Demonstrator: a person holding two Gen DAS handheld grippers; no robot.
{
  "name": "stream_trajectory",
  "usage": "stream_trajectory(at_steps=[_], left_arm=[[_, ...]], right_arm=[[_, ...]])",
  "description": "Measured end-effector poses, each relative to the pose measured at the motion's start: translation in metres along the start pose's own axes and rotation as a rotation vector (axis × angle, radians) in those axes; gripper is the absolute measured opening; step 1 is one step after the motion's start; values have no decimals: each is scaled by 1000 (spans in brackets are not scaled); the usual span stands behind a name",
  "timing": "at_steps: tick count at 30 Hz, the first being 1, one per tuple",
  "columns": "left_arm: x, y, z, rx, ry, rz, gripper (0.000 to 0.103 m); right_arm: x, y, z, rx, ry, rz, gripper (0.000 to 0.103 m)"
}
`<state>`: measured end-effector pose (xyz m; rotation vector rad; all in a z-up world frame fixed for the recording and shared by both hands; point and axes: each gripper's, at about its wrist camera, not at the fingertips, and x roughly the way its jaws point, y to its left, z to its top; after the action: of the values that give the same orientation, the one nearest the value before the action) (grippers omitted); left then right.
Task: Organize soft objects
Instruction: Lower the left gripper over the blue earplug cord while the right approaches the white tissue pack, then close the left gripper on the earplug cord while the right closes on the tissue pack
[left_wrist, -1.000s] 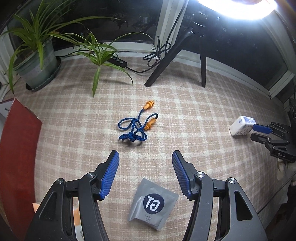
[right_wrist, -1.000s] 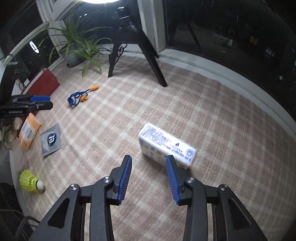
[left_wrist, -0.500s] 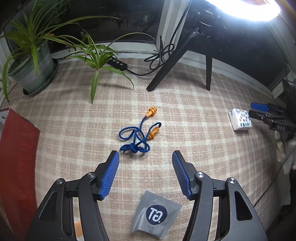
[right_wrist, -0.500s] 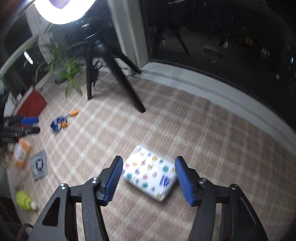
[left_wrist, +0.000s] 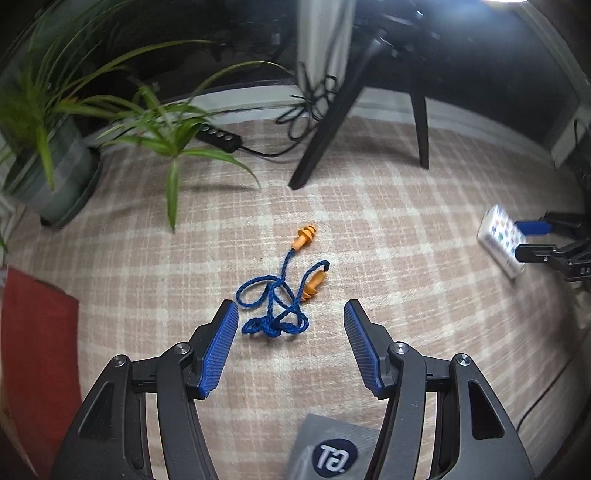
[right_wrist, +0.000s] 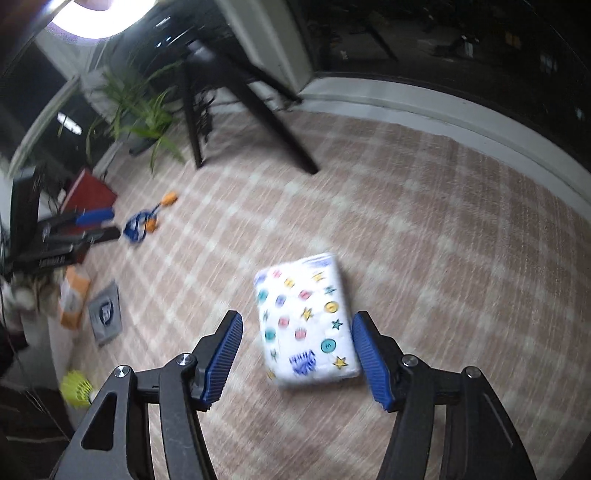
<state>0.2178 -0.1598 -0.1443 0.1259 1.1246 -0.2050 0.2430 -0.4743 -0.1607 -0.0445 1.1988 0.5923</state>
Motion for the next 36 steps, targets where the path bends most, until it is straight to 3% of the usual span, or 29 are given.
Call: stream_trajectory(at_steps=[8, 22, 30, 36], left_arm=[[27, -10, 6, 114, -14, 99, 59], [42, -17, 3, 153, -60, 161, 59], [39, -24, -3, 144, -72, 115, 14], [31, -28, -7, 108, -79, 56, 12]], right_arm=[[13, 16, -6, -29, -14, -146, 58], [22, 20, -12, -38, -15, -199, 60], [31, 26, -10, -62, -9, -256, 60], [34, 31, -9, -72, -7, -270, 49]])
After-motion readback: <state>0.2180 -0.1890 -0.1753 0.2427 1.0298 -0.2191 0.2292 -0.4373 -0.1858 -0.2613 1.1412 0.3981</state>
